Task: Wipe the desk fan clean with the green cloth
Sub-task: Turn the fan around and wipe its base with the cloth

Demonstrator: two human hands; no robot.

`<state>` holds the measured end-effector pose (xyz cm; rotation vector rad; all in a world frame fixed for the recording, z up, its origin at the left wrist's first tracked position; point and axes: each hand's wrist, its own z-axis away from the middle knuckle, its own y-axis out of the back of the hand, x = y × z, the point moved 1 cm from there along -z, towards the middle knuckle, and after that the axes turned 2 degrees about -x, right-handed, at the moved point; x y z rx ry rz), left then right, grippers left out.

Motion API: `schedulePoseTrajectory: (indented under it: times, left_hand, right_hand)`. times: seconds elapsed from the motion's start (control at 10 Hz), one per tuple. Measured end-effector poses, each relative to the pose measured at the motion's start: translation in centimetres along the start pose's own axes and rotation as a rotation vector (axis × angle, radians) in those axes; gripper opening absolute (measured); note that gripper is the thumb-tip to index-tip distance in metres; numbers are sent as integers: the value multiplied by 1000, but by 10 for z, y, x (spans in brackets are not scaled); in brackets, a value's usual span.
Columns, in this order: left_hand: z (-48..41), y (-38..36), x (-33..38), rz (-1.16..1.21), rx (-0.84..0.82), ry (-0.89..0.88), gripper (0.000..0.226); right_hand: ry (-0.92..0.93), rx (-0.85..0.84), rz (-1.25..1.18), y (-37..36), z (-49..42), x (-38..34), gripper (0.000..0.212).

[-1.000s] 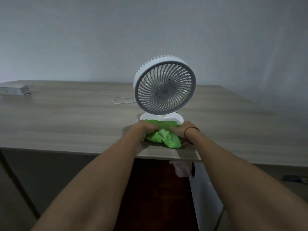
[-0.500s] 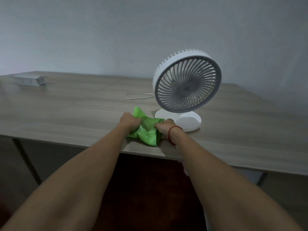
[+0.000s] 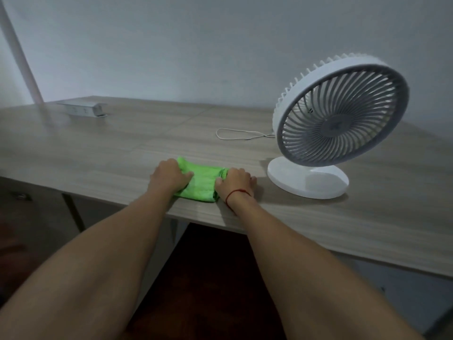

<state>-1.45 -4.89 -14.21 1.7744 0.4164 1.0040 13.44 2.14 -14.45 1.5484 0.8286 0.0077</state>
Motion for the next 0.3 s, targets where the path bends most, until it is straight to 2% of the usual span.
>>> schedulePoseTrajectory:
  times: [0.1,0.3]
  left_hand:
    - [7,7,6,-68,0,50,71]
    - [36,19,41,-112,21,-5,68]
  right_hand:
    - [-15,-31,-2,7,3,4,43]
    - [-51,-55,-142,40,14,23,49]
